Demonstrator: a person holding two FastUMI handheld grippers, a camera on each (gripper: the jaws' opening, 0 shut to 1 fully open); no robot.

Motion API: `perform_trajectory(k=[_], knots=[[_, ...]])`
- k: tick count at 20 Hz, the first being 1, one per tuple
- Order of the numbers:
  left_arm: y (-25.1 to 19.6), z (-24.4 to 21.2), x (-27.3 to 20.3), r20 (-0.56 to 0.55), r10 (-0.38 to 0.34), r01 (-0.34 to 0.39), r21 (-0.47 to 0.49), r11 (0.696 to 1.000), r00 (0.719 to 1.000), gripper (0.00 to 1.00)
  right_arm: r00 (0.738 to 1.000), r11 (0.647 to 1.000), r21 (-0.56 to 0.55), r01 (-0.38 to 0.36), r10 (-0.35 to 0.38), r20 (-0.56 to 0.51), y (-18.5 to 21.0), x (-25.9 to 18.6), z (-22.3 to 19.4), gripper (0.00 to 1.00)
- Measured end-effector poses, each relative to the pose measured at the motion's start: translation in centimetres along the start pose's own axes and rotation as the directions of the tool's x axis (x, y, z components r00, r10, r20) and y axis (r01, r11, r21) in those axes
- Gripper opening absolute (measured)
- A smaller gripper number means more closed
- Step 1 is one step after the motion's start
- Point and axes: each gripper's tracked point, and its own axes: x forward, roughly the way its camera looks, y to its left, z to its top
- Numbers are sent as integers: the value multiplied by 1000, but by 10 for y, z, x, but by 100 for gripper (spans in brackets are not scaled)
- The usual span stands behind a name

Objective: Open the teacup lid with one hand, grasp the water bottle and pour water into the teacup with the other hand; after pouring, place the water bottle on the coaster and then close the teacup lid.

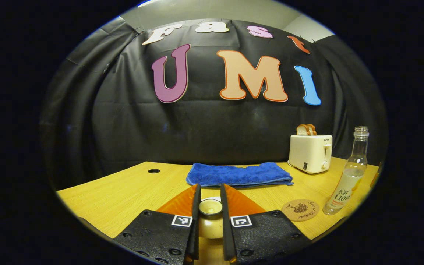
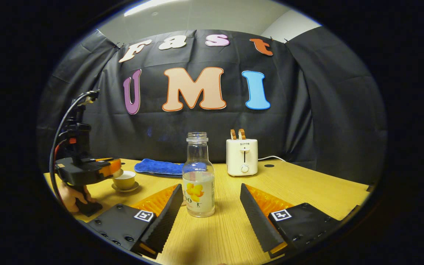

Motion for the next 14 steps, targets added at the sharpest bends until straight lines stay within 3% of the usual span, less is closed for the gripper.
perform_trajectory(k=[8, 14], knots=[[37, 2, -83, 8, 22, -22, 2, 1000, 1000, 23, 1000, 1000, -1, 2, -2, 0, 3, 4, -1, 100], [47, 2, -101, 10, 45, -45, 4, 999, 999, 23, 1000, 1000, 1, -21, 21, -3, 16, 24, -2, 100]])
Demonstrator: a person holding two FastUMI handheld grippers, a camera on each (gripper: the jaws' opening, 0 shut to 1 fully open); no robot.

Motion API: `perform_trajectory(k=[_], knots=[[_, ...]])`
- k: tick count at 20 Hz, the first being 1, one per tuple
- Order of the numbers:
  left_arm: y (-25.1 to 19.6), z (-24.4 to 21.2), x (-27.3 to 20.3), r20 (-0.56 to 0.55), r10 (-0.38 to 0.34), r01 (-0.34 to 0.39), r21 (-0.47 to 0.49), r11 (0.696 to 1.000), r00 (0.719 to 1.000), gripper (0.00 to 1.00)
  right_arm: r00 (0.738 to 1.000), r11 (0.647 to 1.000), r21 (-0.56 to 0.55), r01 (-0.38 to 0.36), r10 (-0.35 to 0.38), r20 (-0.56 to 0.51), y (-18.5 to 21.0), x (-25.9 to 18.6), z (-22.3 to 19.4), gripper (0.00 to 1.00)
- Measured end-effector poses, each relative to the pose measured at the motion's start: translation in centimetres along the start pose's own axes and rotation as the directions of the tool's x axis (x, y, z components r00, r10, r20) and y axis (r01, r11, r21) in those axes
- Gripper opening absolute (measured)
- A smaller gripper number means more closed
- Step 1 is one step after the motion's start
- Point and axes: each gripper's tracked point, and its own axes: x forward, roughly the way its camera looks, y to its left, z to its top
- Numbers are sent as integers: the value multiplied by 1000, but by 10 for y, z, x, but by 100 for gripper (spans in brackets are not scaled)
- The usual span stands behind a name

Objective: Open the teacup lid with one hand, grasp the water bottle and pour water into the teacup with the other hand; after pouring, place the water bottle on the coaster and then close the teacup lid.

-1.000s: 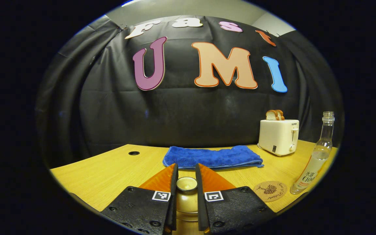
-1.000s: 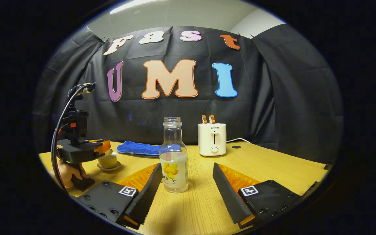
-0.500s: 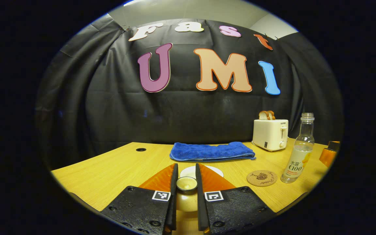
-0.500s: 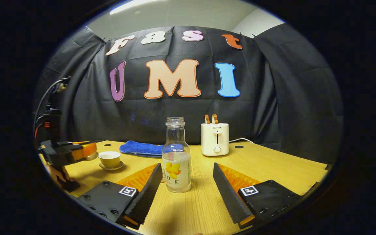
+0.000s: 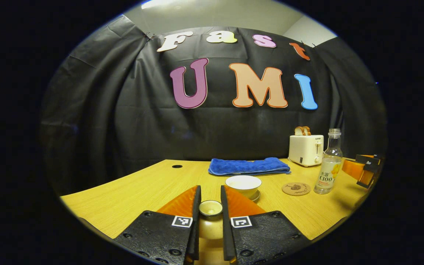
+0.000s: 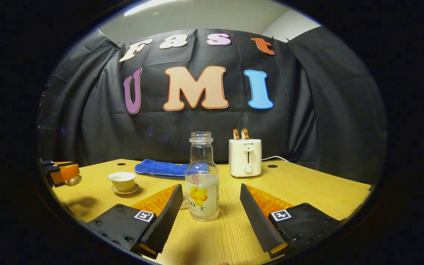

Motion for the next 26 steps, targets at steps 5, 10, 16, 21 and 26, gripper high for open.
perform_trajectory(k=[5, 10, 16, 21, 26], knots=[[-1, 0, 0, -3, -8, 8, 0, 1000, 1000, 23, 1000, 1000, 0, -5, 5, -2, 10, 33, -1, 100], [-1, 0, -1, -3, -10, 10, 0, 1000, 1000, 23, 1000, 1000, 1, 24, -24, 0, 10, 67, -3, 99], [-2, 0, -1, -3, -14, 14, 1, 1000, 1000, 23, 1000, 1000, -2, 28, -28, -6, 14, 79, -4, 92], [-3, 1, -1, -6, -29, 29, 1, 1000, 1000, 23, 1000, 1000, -4, 17, -17, -12, 15, 81, -6, 73], [-7, 1, -2, -7, -76, 76, 1, 997, 997, 23, 1000, 992, -127, -15, 13, -19, 31, 80, -1, 71]])
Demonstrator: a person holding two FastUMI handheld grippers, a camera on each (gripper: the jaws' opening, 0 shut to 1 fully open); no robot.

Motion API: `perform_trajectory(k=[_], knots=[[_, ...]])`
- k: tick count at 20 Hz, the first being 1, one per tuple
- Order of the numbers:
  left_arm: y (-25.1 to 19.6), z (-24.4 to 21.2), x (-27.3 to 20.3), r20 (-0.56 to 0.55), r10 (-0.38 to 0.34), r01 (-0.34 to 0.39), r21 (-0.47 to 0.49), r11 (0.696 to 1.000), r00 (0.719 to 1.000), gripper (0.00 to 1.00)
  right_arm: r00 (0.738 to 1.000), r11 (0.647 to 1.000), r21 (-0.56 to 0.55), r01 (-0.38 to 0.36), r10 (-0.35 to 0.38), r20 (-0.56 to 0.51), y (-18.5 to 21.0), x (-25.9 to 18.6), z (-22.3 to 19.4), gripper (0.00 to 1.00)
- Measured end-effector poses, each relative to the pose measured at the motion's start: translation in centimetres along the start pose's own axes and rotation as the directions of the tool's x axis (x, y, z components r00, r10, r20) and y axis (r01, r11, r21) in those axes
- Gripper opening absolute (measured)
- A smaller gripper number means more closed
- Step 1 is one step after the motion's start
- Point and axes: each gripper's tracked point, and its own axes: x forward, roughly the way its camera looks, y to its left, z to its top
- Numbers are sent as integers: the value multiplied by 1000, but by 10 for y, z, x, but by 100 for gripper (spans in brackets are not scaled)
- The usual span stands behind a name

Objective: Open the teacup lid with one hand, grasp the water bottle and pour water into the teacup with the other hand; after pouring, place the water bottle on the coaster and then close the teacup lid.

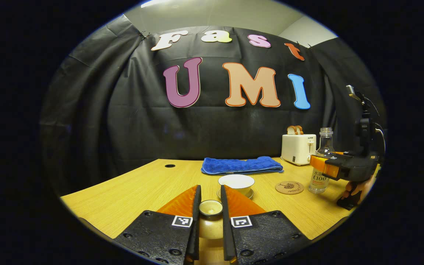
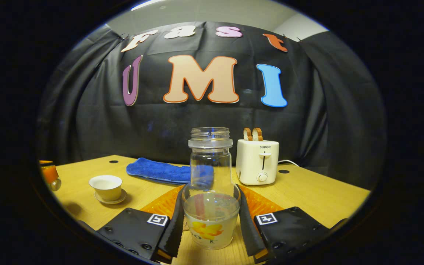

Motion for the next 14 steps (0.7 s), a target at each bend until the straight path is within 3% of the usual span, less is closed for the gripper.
perform_trajectory(k=[5, 8, 11, 14], knots=[[2, -1, 2, -1, -1, 1, 0, 1000, 1000, 23, 996, 960, -268, -82, 71, -48, 42, 16, 2, 72], [10, 0, 4, -1, 9, -9, 0, 1000, 1000, 23, 989, 903, -410, -131, 93, -111, 63, 30, -1, 71], [19, -1, 2, -2, 27, -27, -1, 1000, 1000, 23, 990, 776, -615, -138, 97, -101, 81, 39, 2, 72], [25, -1, 5, -1, 35, -35, -1, 999, 999, 23, 992, 623, -773, -118, 117, -56, 104, 38, 12, 71]])
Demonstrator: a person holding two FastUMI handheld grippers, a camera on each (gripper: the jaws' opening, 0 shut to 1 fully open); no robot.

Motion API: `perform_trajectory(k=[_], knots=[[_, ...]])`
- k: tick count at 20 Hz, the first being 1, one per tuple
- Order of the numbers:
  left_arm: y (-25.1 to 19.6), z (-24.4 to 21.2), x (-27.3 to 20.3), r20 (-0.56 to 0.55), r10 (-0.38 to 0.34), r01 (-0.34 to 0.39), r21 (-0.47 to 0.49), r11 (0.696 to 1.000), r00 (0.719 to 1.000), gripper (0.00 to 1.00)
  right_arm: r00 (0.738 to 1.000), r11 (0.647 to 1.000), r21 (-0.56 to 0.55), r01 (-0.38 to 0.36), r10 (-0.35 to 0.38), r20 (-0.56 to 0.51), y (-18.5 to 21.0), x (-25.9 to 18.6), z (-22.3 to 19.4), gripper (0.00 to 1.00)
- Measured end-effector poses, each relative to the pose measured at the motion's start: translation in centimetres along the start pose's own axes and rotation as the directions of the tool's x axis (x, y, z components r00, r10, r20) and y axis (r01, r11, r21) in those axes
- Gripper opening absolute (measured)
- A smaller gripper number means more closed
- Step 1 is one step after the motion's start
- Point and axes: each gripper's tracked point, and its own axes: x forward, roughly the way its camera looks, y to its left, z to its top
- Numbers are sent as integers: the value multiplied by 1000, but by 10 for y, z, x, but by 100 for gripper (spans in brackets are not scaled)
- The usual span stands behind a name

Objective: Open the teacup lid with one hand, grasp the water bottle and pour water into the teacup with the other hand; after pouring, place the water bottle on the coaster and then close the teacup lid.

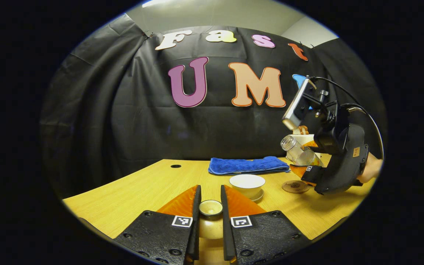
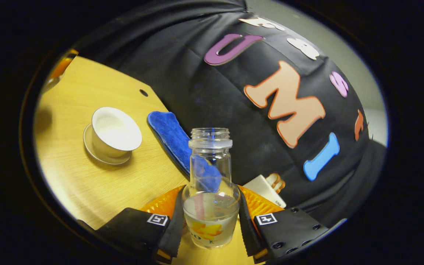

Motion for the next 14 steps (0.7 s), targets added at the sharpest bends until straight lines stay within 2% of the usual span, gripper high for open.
perform_trajectory(k=[2, 5, 8, 14], knots=[[4, -1, -1, -1, 3, -3, -1, 1000, 1000, 23, 1000, 990, -138, -2, 6, 28, 11, 3, 9, 71], [11, -1, -1, -1, 14, -14, -1, 1000, 1000, 23, 999, 957, -291, -13, 28, 46, 31, 6, 17, 71], [17, -1, -2, -1, 22, -22, -1, 1000, 1000, 23, 998, 923, -383, -33, 52, 41, 42, 14, 16, 71], [26, -1, -3, -3, 31, -31, -2, 1000, 1000, 23, 997, 870, -492, -38, 69, 44, 46, 18, 17, 71]])
